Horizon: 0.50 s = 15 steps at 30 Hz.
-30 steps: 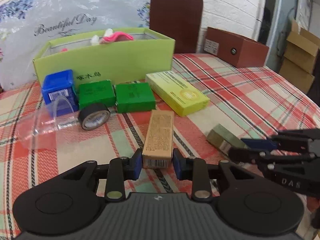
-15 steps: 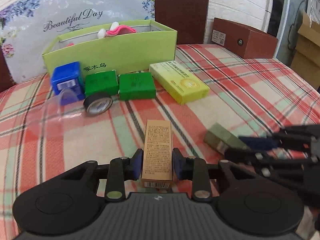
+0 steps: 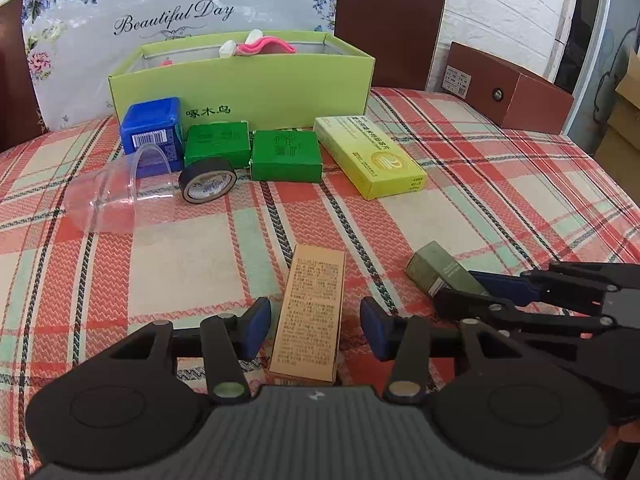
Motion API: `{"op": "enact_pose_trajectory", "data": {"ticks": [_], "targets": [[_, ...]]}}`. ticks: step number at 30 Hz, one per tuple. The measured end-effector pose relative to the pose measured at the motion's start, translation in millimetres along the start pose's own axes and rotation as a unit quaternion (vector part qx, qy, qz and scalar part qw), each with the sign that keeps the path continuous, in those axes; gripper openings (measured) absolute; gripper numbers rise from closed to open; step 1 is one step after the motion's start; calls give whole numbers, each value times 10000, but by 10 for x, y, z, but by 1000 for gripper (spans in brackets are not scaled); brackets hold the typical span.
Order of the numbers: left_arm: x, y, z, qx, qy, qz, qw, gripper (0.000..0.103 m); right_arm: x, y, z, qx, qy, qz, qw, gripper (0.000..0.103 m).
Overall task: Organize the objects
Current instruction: 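Lift both boxes into the lime-green box and open both tools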
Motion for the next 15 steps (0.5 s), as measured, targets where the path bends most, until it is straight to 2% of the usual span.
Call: {"op": "enact_pose_trajectory", "data": {"ticks": [1,3,8,15], "targets": [[-6,-8,1,-2,-21,28,10000,40,-9,-5,5,4,13,15,10000,23],[-2,-13,8,-55,30,30,10000,34,-15,-17,16,5,32,38,10000,23],[135,113,28,62,5,-214,9998,32,31,78,61,54,190,33,9998,22],[397,713,105,165,-133,-944,9953,32,116,663,48,28,458,-689,9966,22]]}}
Point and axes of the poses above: each gripper's, at about its wrist camera, not at the fingertips, and x roughly against the way its jaws point, z to its left, y to its top, the point moved 4 cm from there along -x, roughly the way its jaws point, and after that the axes turned 10 degrees about -z, right-handed, at the moved point
